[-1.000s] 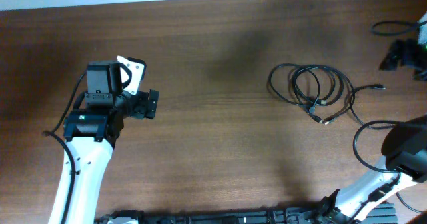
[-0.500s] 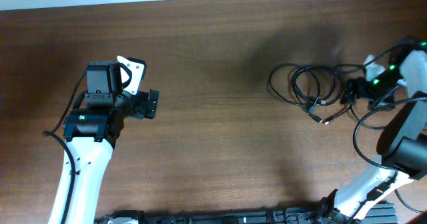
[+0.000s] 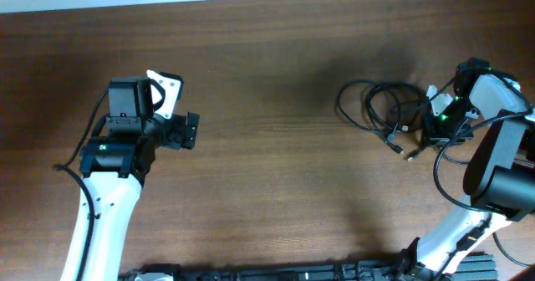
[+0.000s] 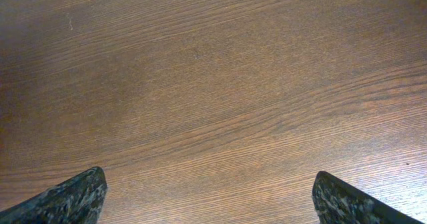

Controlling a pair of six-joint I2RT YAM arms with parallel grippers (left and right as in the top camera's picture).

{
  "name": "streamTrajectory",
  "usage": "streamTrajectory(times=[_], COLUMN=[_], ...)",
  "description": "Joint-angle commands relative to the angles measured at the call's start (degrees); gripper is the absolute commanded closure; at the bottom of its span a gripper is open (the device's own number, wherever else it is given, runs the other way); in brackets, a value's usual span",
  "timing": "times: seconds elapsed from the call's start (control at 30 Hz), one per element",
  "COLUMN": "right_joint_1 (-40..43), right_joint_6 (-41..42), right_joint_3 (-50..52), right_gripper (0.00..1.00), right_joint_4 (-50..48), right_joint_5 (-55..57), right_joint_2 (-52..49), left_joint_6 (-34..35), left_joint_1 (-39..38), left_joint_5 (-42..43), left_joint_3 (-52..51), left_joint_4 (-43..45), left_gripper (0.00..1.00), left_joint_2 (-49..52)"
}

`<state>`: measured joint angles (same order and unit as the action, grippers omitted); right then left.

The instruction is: Untangle cables

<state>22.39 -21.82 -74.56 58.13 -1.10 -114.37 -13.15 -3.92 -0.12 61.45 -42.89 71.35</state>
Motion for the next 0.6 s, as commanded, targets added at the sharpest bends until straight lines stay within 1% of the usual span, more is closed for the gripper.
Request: streamTrajectory(times=[0.0, 0.27, 0.3, 0.33, 0.4, 0.43, 0.57], right_joint_1=[-0.24, -0.24, -0.26, -0.26, -0.26, -0.26, -0.2], right_joint_6=[-0.39, -0.22, -0.2, -0.22, -0.22, -0.24, -0.5], right_joint_3=[0.79, 0.79, 0.79, 0.79, 0.74, 0.52, -1.97], right_gripper=[0.95, 0.96, 0.94, 0.9, 0.78, 0.75, 0.73], right_joint_4=[-0.57, -1.68, -1.64, -1.57, -1.49, -1.09, 3.21], right_joint_5=[0.5, 0.28, 0.26, 0.22, -1.51, -3.04, -0.46], right_joint_2=[0.52, 0.52, 0.52, 0.52, 0.52, 0.52, 0.52], left_joint_6=[-0.66, -0.66, -0.66, -0.66, -0.66, -0.66, -0.66], left_joint_1=[0.35, 0.35, 0.35, 0.35, 0.35, 0.35, 0.35], left_joint_5=[0.81, 0.81, 0.81, 0.81, 0.81, 0.81, 0.83], left_joint_3=[0.2, 0.2, 0.2, 0.2, 0.2, 0.2, 0.2], left_joint_4=[0.11, 0.11, 0.11, 0.11, 0.11, 0.11, 0.13], left_gripper=[0.01, 0.01, 0.01, 0.01, 0.01, 0.01, 0.01], left_joint_2=[-0.61, -0.61, -0.61, -0.61, -0.61, -0.61, -0.61])
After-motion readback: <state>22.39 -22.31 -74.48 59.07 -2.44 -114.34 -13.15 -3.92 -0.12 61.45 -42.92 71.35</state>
